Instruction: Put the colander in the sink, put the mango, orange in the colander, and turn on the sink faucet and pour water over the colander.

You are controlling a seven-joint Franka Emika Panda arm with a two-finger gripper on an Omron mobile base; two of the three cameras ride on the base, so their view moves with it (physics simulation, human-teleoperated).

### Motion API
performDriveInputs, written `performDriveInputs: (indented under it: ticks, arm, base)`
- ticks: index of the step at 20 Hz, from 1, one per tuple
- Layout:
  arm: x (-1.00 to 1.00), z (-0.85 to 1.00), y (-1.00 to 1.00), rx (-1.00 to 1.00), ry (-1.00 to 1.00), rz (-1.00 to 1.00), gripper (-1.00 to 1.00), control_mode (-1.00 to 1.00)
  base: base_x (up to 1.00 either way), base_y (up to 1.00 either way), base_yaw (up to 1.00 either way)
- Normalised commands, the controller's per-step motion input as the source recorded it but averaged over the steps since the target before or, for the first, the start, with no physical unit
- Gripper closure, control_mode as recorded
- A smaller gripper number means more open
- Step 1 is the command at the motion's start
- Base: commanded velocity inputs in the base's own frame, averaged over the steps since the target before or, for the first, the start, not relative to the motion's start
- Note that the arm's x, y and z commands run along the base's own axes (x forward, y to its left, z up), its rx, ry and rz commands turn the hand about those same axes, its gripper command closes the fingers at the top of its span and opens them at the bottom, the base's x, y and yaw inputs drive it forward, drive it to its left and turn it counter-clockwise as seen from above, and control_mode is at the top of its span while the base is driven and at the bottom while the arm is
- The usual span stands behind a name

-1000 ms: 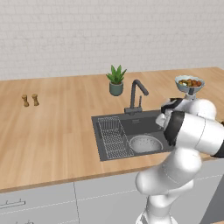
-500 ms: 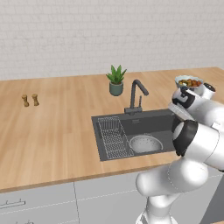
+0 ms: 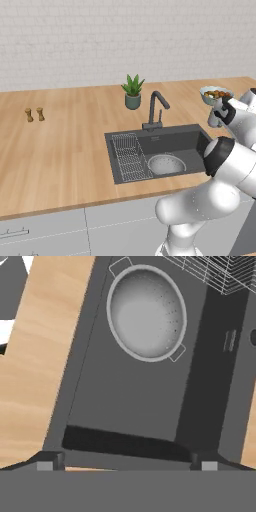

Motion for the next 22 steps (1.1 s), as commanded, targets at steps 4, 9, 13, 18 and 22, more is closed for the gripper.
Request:
performDriveInputs:
  ticks: [4, 9, 13, 18, 22]
  arm:
    - [-0.21, 0.12, -0.21, 0.16, 0.0, -0.79, -1.0, -1.0]
    - [-0.1, 0.09, -0.19, 0.14, 0.01, -0.82, -1.0, -1.0]
    - [0.0, 0.0, -0.36, 0.11, 0.06, -0.82, -1.0, -1.0]
    - [-0.14, 0.0, -0.65, 0.21, 0.06, -0.68, -1.0, -1.0]
    - [-0.37, 0.0, -0.52, 0.23, -0.01, -0.53, -1.0, -1.0]
  base:
    - [0.0, 0.0, 0.0]
    - [0.0, 0.0, 0.0]
    - [0.0, 0.0, 0.0]
    - [0.0, 0.0, 0.0]
    - [0.0, 0.0, 0.0]
